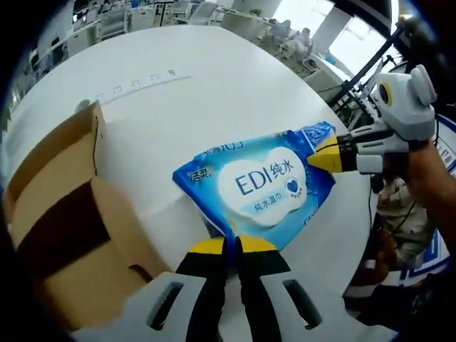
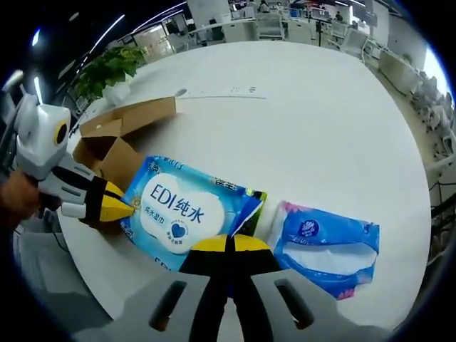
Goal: Operate the shoe box by opening the lid, removing the specified soft item, and placing it in the target area until the item is outside and the box remains undamaged.
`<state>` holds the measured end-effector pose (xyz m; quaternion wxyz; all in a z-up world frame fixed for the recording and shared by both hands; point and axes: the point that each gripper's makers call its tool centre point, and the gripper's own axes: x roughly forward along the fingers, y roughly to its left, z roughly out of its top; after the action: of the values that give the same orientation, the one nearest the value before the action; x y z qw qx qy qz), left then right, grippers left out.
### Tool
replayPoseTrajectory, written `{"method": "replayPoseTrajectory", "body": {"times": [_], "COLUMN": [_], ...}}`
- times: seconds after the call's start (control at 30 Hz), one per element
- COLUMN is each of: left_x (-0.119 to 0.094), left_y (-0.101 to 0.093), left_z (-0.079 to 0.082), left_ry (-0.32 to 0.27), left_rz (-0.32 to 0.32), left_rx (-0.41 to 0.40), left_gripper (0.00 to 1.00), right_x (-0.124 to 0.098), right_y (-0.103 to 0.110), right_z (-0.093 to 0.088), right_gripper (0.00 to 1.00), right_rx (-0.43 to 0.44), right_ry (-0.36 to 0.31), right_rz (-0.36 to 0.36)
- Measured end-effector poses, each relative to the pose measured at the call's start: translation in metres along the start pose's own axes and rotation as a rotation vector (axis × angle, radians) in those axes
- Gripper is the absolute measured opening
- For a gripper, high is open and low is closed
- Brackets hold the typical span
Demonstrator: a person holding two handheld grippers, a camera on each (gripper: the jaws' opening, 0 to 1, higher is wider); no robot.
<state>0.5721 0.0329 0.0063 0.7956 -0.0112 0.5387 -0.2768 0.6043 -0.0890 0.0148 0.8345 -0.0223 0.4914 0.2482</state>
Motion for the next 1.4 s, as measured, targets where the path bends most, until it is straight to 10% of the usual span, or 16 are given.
{"method": "replayPoseTrajectory", "body": {"times": [0.93, 1.4], "left_x": [0.019, 0.019], "left_y": [0.006, 0.006], "left_z": [-0.004, -0.001], "left_ry": [0.025, 0.001], "left_rz": [0.011, 0.043], "left_rx": [-0.012, 0.065], "left_gripper": [0.04, 0.26], "right_x": [0.022, 0.016], "right_y": [-0.015, -0.014], "right_z": [-0.004, 0.002], "right_gripper": [0.0, 0.14], "right_rx": [0.004, -0.007], "right_ry": [-0.001, -0.048], "right_rz": [0.003, 0.0]}}
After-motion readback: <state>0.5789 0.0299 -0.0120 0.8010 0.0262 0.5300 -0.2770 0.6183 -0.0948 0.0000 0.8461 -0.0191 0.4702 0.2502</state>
